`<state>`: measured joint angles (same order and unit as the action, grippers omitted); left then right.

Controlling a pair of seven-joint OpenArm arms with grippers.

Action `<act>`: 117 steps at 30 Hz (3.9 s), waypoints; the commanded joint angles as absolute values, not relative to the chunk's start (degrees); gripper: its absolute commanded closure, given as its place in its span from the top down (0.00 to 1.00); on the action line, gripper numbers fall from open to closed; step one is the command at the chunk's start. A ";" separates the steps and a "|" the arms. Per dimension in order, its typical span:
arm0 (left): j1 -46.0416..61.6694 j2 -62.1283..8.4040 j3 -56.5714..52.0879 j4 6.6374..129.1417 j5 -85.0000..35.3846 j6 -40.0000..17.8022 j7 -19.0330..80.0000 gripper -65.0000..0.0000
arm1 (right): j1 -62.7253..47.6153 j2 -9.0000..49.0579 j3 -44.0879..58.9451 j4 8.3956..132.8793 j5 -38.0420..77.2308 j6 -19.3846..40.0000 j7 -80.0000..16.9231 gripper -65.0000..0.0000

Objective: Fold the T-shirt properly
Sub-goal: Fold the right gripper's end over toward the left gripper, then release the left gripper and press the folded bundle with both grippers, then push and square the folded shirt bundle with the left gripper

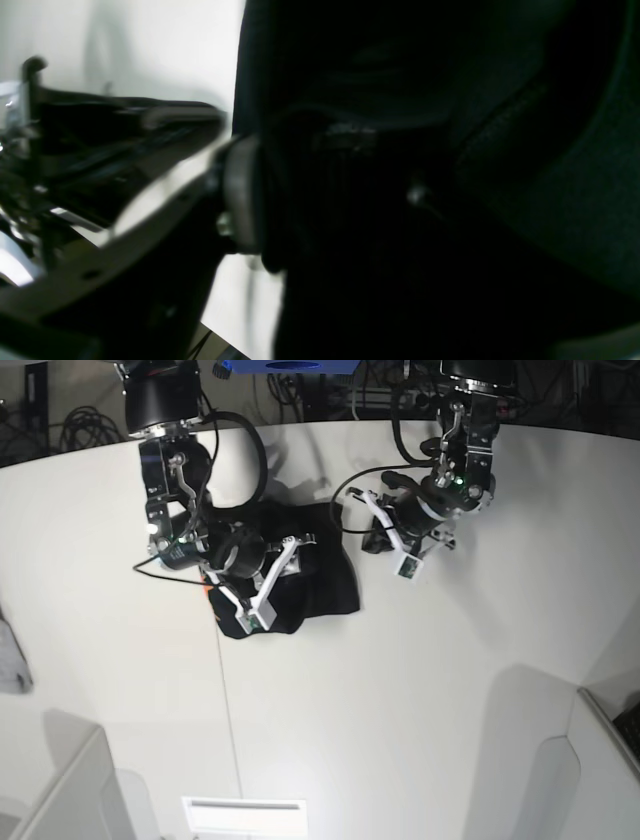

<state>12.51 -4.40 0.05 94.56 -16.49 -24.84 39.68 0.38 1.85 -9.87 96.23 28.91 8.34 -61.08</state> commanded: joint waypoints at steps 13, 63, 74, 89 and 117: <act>19.74 -4.70 -20.35 98.68 -17.19 -35.38 38.64 0.00 | 1.36 1.63 -9.89 100.35 29.76 8.48 -60.26 0.50; 19.91 -5.67 -13.23 101.05 -49.71 -38.02 38.64 0.89 | -12.00 7.87 -0.48 110.73 30.11 8.31 -41.98 0.00; 9.98 -5.67 -2.07 89.01 -49.71 -23.69 38.29 0.89 | -15.08 7.60 11.74 110.73 30.11 15.43 -42.07 0.00; 1.71 -4.44 8.13 78.64 -49.36 -15.69 38.20 0.89 | -16.66 7.87 17.71 110.73 30.11 15.96 -42.07 0.00; -11.74 -18.77 35.38 76.62 -49.36 -8.04 38.64 0.00 | -20.79 7.34 31.43 110.46 30.11 23.16 -42.07 0.00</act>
<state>-11.51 -18.48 35.51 76.27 -50.41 -8.75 36.67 -21.10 6.39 30.94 109.49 29.76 23.27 -43.55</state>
